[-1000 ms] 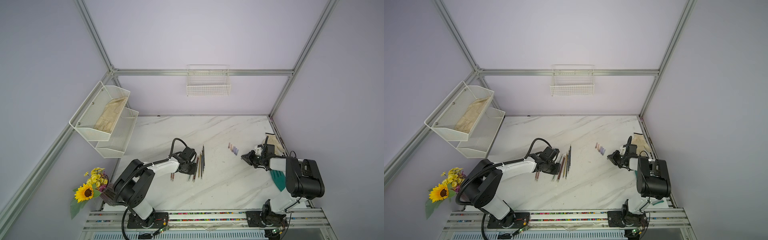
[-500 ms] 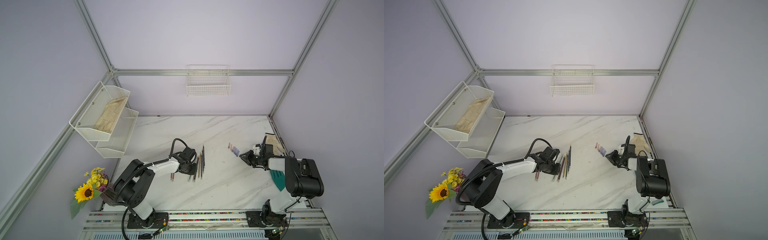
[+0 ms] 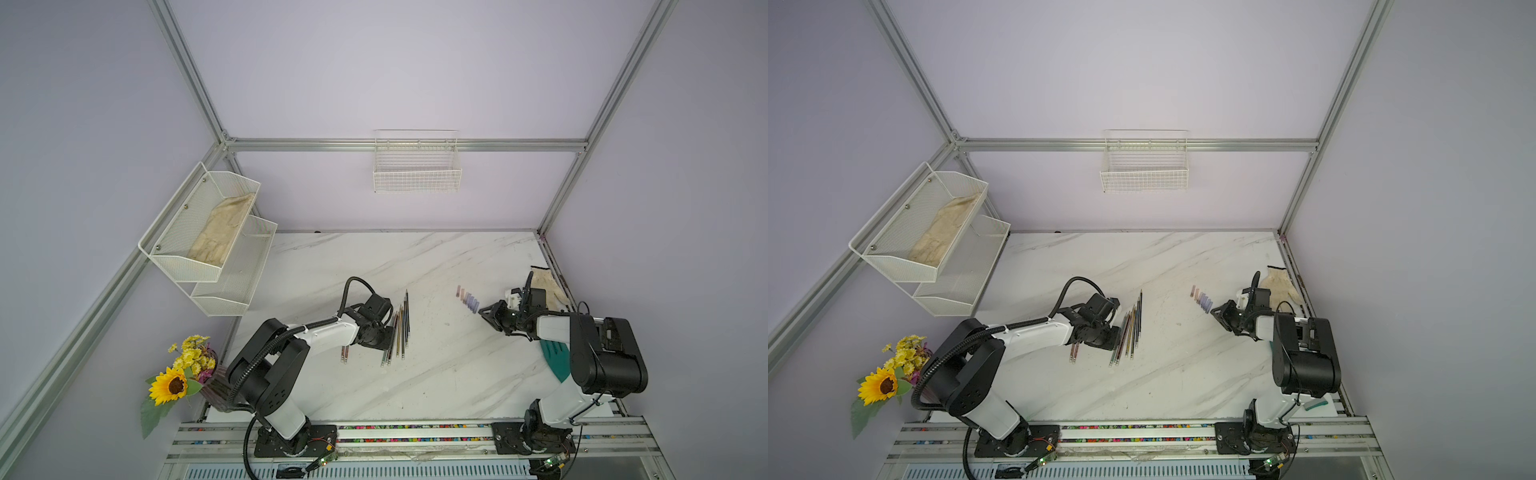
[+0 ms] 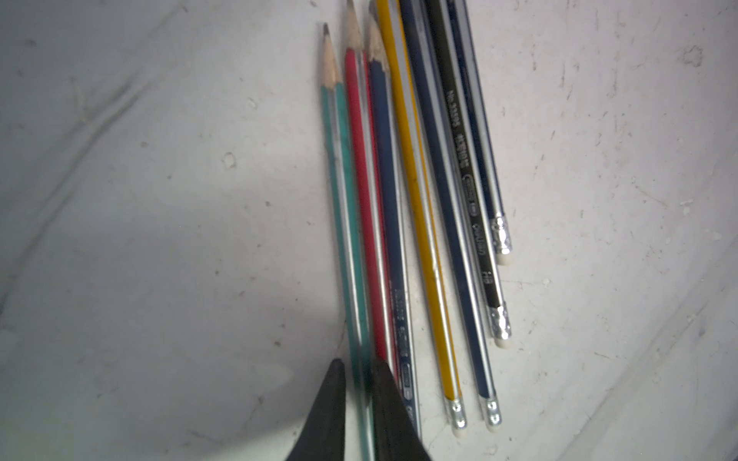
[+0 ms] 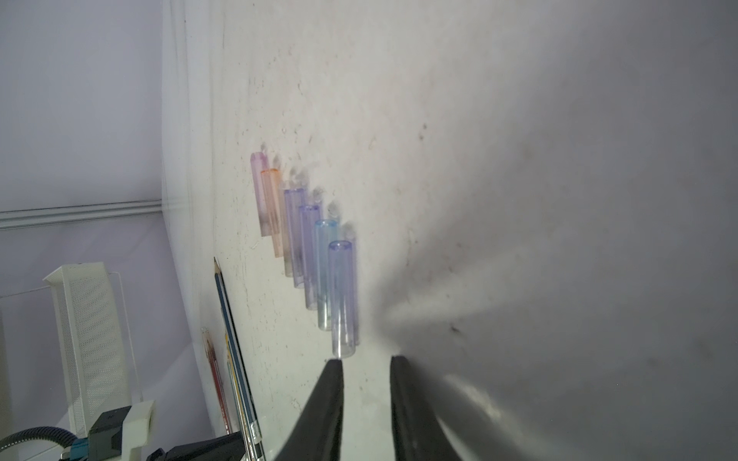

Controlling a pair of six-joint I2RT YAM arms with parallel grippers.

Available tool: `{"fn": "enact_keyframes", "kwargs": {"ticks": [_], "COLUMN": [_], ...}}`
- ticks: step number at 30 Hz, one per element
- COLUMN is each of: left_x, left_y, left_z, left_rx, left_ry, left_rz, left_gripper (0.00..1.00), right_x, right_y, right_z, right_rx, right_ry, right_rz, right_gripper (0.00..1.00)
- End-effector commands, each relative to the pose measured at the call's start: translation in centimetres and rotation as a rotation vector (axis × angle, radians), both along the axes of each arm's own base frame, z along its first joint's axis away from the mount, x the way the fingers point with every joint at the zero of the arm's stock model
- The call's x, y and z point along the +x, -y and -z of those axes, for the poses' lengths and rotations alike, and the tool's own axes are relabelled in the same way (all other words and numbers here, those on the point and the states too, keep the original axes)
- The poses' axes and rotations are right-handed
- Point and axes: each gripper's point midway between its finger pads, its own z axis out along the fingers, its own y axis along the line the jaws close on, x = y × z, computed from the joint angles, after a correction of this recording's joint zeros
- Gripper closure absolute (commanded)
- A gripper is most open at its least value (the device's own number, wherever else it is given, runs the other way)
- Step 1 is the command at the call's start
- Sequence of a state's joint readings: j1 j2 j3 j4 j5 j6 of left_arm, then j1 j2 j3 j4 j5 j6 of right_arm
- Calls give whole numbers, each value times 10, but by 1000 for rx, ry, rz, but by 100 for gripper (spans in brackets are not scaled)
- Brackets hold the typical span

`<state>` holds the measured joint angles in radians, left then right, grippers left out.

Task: Remove the protective cover of the pencils
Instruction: Place the protective sleeve at the center of the board, then pick up the pencil from the center of the board.

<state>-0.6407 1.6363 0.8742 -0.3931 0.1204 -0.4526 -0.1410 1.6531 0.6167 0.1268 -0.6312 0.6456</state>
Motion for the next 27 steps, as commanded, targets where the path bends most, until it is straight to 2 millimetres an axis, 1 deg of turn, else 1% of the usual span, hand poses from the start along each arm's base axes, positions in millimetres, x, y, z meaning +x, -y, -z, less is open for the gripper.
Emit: {"fn": "enact_keyframes", "kwargs": {"ticks": [1, 6, 11, 15, 17, 19, 20, 21, 24, 27], "left_x": [-3, -1, 1, 3, 4, 6, 6, 6, 3, 0], "left_y": [-2, -1, -4, -11, -20, -37, -44, -54, -86, -108], "left_z": [-5, -13, -29, -46, -54, -59, -65, -66, -59, -45], "left_rx": [-13, -24, -20, -2, 27, 71, 70, 77, 83, 54], "left_ry": [6, 21, 52, 87, 114, 136, 157, 165, 152, 115], "left_rz": [8, -1, -10, -22, -47, -103, -134, -180, -302, -394], "left_gripper": [84, 84, 83, 82, 80, 73, 72, 72, 71, 71], "right_x": [-3, -4, -4, -5, -4, -3, -3, -3, -4, -9], "right_y": [-1, -1, -2, -1, 1, 2, 3, 3, -2, -12], "right_z": [0, -2, -2, -6, -13, -26, -33, -40, -64, -84], "right_rx": [-6, -4, -4, -16, -25, -43, -57, -74, -114, -134], "right_ry": [-7, -4, 0, 1, 13, 41, 56, 75, 141, 200], "right_rz": [-2, -2, -6, 2, 12, 16, 18, 17, 8, -9], "right_gripper": [74, 74, 74, 74, 74, 74, 74, 74, 74, 74]}}
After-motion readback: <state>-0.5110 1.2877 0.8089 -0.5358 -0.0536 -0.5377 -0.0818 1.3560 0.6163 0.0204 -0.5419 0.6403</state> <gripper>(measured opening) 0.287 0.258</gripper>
